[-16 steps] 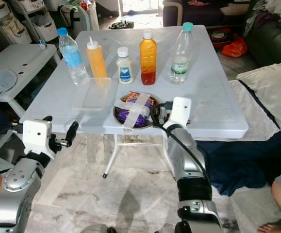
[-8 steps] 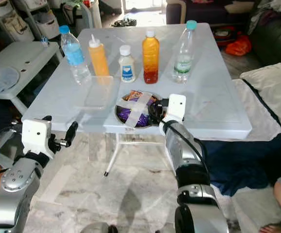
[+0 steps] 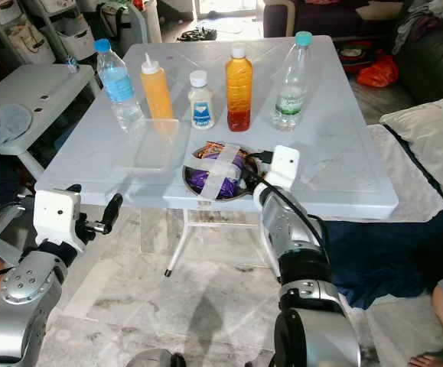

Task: Restocking fridge

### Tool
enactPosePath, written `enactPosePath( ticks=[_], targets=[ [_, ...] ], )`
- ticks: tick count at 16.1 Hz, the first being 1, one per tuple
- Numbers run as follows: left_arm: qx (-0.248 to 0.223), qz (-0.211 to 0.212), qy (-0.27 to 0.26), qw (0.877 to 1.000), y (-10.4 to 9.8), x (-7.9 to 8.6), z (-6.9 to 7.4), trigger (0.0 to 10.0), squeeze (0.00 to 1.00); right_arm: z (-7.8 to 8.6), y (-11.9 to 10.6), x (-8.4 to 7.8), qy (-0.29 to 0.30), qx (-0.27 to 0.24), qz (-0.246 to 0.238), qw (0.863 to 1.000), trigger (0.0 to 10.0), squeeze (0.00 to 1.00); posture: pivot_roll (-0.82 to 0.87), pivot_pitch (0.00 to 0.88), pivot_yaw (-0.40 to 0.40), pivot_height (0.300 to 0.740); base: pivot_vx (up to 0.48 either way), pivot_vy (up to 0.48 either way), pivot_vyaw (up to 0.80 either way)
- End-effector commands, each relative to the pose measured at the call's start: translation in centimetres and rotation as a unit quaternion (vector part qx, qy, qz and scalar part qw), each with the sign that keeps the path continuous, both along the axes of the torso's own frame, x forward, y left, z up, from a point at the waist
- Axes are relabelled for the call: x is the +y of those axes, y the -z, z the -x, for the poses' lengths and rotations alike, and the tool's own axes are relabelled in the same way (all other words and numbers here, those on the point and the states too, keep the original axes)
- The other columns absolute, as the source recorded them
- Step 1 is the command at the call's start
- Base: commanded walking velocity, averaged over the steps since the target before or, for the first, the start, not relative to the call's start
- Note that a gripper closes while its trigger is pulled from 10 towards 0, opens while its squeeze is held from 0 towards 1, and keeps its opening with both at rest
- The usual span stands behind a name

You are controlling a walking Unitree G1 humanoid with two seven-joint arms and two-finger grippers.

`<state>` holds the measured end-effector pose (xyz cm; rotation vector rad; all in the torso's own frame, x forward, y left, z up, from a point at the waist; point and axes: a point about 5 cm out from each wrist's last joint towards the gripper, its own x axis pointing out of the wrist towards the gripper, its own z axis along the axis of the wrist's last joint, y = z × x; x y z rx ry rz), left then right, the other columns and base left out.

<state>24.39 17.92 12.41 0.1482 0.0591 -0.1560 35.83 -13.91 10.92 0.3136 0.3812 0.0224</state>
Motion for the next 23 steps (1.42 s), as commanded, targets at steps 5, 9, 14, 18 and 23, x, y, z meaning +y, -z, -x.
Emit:
enactPosePath(
  ticks=[5, 9, 14, 18, 23],
  targets=[
    [-0.006, -0.005, 0.008, 1.000, -0.5, -0.2, -0.1, 10.0, 0.00, 0.4, 1.5, -1.3, 0.053, 0.057, -0.020, 0.997, 0.0, 0.00, 0.08, 0.079, 0.097, 0.740, 0.000, 0.000, 0.00],
    [-0.005, -0.005, 0.011, 1.000, -0.5, -0.2, -0.1, 10.0, 0.00, 0.2, 1.8, -1.6, 0.059, 0.071, -0.046, 0.995, 0.0, 0.00, 0.08, 0.074, 0.094, 0.740, 0.000, 0.000, 0.00],
    [-0.008, 0.000, 0.013, 1.000, -0.6, -0.4, -0.1, 10.0, 0.00, 0.0, 1.8, -2.7, 0.107, 0.081, -0.086, 0.987, 0.0, 0.00, 0.08, 0.060, 0.091, 0.740, 0.000, 0.000, 0.00],
    [-0.006, 0.008, 0.019, 1.000, -0.3, -0.8, -0.2, 10.0, 0.00, 1.3, 1.8, -3.8, 0.107, 0.067, -0.072, 0.989, 0.0, 0.00, 0.06, 0.045, 0.085, 0.740, 0.000, 0.000, 0.00],
    [0.009, 0.028, -0.001, 1.000, 0.3, -1.4, -0.7, 10.0, 0.00, 5.3, 1.7, -5.0, 0.117, 0.031, -0.018, 0.992, 0.0, 0.00, 0.03, 0.018, 0.077, 0.740, 0.000, 0.000, 0.00]
  ],
)
